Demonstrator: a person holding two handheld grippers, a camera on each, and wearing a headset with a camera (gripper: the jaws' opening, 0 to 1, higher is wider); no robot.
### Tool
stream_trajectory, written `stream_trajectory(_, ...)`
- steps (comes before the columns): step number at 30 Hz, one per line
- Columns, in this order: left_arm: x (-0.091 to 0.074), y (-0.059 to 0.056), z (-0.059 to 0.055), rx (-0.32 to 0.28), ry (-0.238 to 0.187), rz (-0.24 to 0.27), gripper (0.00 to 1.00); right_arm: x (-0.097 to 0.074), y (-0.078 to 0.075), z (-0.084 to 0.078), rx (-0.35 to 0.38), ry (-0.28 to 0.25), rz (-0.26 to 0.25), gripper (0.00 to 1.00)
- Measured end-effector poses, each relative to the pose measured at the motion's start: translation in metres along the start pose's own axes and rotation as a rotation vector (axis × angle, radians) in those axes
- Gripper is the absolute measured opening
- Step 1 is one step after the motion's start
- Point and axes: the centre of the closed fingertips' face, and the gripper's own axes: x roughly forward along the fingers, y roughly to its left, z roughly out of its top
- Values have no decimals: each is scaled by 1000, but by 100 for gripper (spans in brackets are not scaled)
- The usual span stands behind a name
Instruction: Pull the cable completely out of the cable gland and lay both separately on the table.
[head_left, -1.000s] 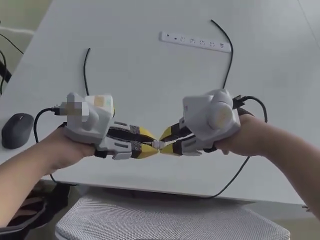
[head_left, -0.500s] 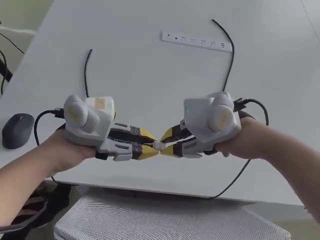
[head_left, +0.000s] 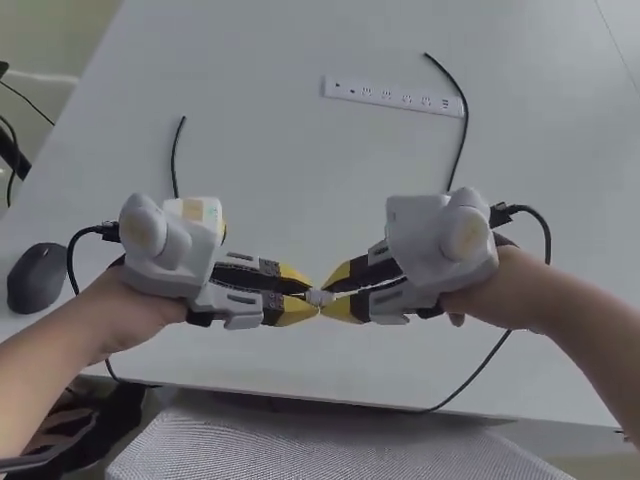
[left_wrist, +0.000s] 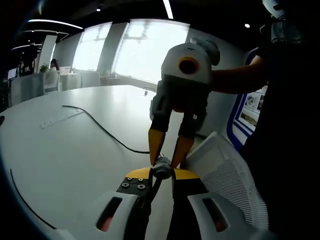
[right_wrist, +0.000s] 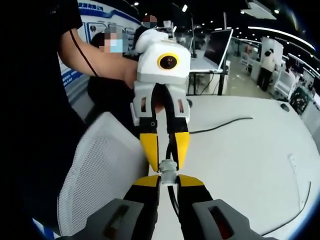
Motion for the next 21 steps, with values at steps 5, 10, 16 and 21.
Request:
stream_trajectory(5, 1, 2, 4, 19, -1, 5, 15, -9, -4, 4, 96, -59, 30, 10)
stream_trajectory(10, 2, 1, 6, 34, 0, 2, 15, -21, -12, 6, 195, -113, 70, 12)
stream_trajectory(16, 5, -2, 6, 52, 6, 3, 15, -27, -4, 11, 279, -122, 146, 14)
stream_trajectory(21, 5, -3, 9, 64, -2, 3, 15, -24, 3, 10, 389, -131, 237, 18)
